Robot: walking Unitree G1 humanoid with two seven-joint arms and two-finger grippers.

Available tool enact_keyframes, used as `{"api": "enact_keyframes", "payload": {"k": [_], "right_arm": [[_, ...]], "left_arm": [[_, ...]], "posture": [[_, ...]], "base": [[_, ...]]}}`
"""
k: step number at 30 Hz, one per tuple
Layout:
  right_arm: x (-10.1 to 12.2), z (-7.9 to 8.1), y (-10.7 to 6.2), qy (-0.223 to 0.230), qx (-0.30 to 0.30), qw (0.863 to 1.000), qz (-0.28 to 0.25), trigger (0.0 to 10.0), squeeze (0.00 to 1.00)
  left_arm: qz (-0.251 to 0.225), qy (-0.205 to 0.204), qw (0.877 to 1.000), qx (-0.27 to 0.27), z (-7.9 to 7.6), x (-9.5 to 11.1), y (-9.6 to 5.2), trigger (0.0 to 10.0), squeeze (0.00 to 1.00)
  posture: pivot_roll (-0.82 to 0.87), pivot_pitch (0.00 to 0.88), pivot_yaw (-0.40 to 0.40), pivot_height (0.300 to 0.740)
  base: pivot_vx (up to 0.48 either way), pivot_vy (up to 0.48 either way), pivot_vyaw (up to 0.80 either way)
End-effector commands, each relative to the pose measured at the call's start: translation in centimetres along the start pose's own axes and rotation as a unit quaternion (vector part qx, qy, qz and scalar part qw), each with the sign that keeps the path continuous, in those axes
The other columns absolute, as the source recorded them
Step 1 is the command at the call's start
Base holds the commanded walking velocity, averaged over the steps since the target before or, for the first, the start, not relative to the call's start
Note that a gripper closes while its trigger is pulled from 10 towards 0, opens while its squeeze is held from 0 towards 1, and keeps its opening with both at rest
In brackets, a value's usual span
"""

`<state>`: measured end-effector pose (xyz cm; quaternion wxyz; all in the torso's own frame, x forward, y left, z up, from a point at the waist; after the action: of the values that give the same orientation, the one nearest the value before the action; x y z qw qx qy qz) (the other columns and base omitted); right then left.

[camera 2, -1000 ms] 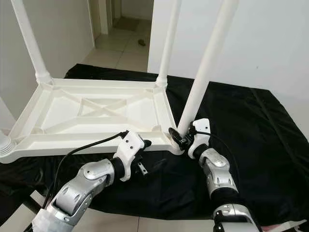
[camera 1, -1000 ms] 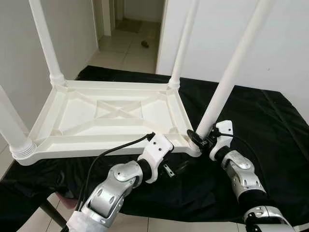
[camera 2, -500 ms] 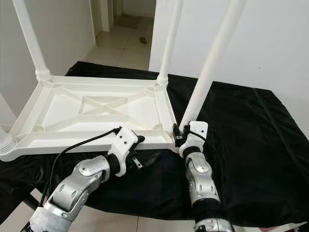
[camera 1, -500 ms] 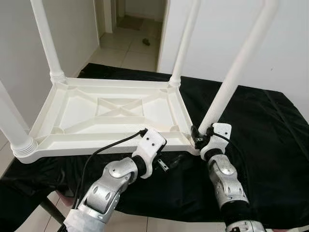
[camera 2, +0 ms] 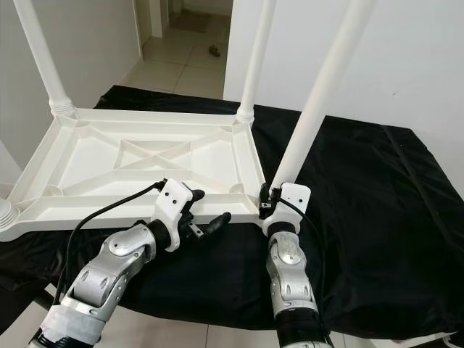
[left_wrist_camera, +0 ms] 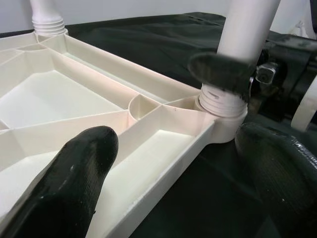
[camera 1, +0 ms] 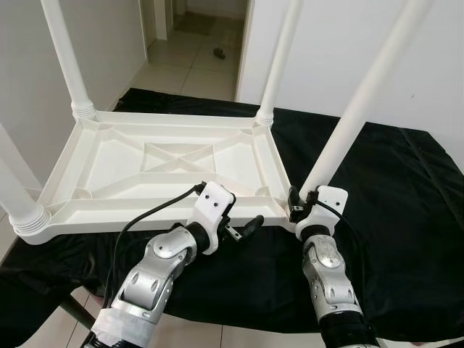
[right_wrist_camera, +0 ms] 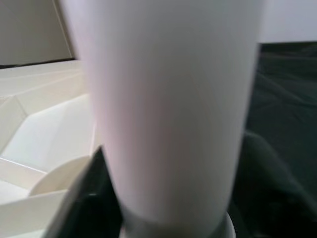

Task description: Building children table

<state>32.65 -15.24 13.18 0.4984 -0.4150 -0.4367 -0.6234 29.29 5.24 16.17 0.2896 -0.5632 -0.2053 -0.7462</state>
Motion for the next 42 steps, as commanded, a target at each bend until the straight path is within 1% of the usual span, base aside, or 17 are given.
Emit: {"api": "enact_keyframes", "payload": {"k": [1, 8, 9, 11, 13, 14, 16, 23, 25, 30, 31, 34, 35, 36, 38, 39, 42], "right_arm": [[-0.1, -0.9, -0.1, 0.005, -0.014, 1.0, 0.001, 10.0, 1.0], [1.1, -1.5, -1.0, 0.005, -0.008, 1.0, -0.025, 10.0, 1.0], [1.3, -1.9, -1.6, 0.001, -0.011, 1.0, -0.027, 10.0, 0.0], [1.2, -2.1, -1.8, 0.001, -0.012, 1.0, -0.025, 10.0, 0.0], [1.0, -2.3, -3.2, -0.009, -0.004, 1.0, -0.018, 10.0, 0.0], [1.0, -2.3, -3.2, -0.009, -0.004, 1.0, -0.018, 10.0, 0.0], [0.8, -2.3, -4.4, -0.017, 0.013, 1.0, -0.013, 10.0, 0.0], [1.0, -1.8, -6.2, -0.025, 0.05, 0.998, -0.011, 10.0, 0.0], [1.0, -1.8, -6.2, -0.025, 0.05, 0.998, -0.011, 10.0, 0.0], [0.9, -1.2, -6.6, -0.014, 0.079, 0.997, 0.004, 10.0, 0.0], [0.7, -0.2, -7.0, 0.002, 0.135, 0.99, 0.025, 10.0, 0.0], [0.7, 0.2, -7.2, 0.008, 0.155, 0.987, 0.034, 10.0, 0.0], [0.6, 0.6, -7.2, 0.013, 0.195, 0.98, 0.044, 10.0, 0.0], [0.6, 0.6, -7.2, 0.013, 0.195, 0.98, 0.044, 10.0, 0.0], [0.6, 0.8, -7.1, 0.018, 0.224, 0.973, 0.054, 10.0, 0.0], [0.6, 0.8, -7.1, 0.018, 0.224, 0.973, 0.054, 10.0, 0.0], [0.9, 0.6, -6.1, 0.011, 0.259, 0.964, 0.062, 10.0, 0.0]], "left_arm": [[0.007, -0.006, 0.998, 0.058, 0.8, 0.1, 0.2, 10.0, 0.0], [0.0, -0.013, 0.998, 0.06, 0.5, 0.2, 0.2, 10.0, 0.0], [-0.002, -0.015, 0.998, 0.06, 0.4, 0.2, 0.2, 10.0, 0.0], [-0.003, -0.016, 0.998, 0.06, 0.4, 0.2, 0.2, 10.0, 0.0], [-0.004, -0.017, 0.998, 0.059, 0.3, 0.2, 0.2, 10.0, 0.0], [-0.004, -0.017, 0.998, 0.059, 0.3, 0.2, 0.2, 10.0, 0.0], [-0.004, -0.018, 0.998, 0.058, 0.2, 0.2, 0.2, 10.0, 0.0], [-0.004, -0.019, 0.999, 0.046, -0.2, 0.2, 0.2, 10.0, 0.0], [-0.004, -0.019, 0.999, 0.046, -0.2, 0.2, 0.2, 10.0, 0.0], [-0.003, -0.017, 0.999, 0.042, -0.3, 0.1, 0.1, 10.0, 0.0], [-0.002, -0.012, 0.999, 0.042, -0.4, 0.2, -0.2, 10.0, 0.0], [-0.002, -0.01, 0.999, 0.042, -0.4, 0.2, -0.3, 10.0, 0.0], [-0.001, -0.009, 0.999, 0.045, -0.4, 0.3, -0.4, 10.0, 0.0], [-0.001, -0.009, 0.999, 0.045, -0.4, 0.3, -0.4, 10.0, 0.0], [-0.001, -0.006, 0.999, 0.049, -0.3, 0.4, -0.5, 10.0, 0.0], [-0.001, -0.006, 0.999, 0.049, -0.3, 0.4, -0.5, 10.0, 0.0], [-0.001, -0.005, 0.999, 0.052, -0.4, 0.4, -0.7, 10.0, 0.0]], "posture": [[0.03, 0.043, -0.054, 0.74], [0.03, 0.046, -0.059, 0.74], [0.03, 0.046, -0.06, 0.74], [0.03, 0.046, -0.061, 0.74], [0.02, 0.045, -0.059, 0.74], [0.02, 0.045, -0.059, 0.74], [0.02, 0.044, -0.055, 0.74], [0.01, 0.043, -0.048, 0.74], [0.01, 0.043, -0.048, 0.74], [0.01, 0.043, -0.046, 0.74], [0.02, 0.041, -0.049, 0.74], [0.02, 0.041, -0.049, 0.74], [0.03, 0.043, -0.059, 0.74], [0.03, 0.043, -0.059, 0.74], [0.04, 0.045, -0.063, 0.74], [0.04, 0.045, -0.063, 0.74], [0.04, 0.046, -0.062, 0.74]], "base": [[0.0, 0.0, 0.0], [0.0, 0.0, 0.0], [0.0, 0.0, 0.0], [0.0, 0.0, 0.0], [0.0, 0.0, 0.0], [0.0, 0.0, 0.0], [0.0, 0.0, 0.0], [0.0, 0.0, 0.0], [0.0, 0.0, 0.0], [0.0, 0.0, 0.0], [0.0, 0.0, 0.0], [0.0, 0.0, 0.0], [0.0, 0.0, 0.0], [0.0, 0.0, 0.0], [0.0, 0.0, 0.0], [0.0, 0.0, 0.0], [0.0, 0.0, 0.0]]}}
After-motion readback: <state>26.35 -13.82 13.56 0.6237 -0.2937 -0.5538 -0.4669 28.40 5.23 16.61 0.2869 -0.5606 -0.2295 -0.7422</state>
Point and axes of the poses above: a point about 5 cm out from each wrist's last joint towards the gripper, its own y axis pointing out of the wrist towards the gripper, its own x axis along the axis of the wrist's last joint, z = x × y, the point moved 1 cm from there along y, pointing out of the wrist towards the gripper, and after that the axes turned 11 degrees about y, right-handed, at the moved point
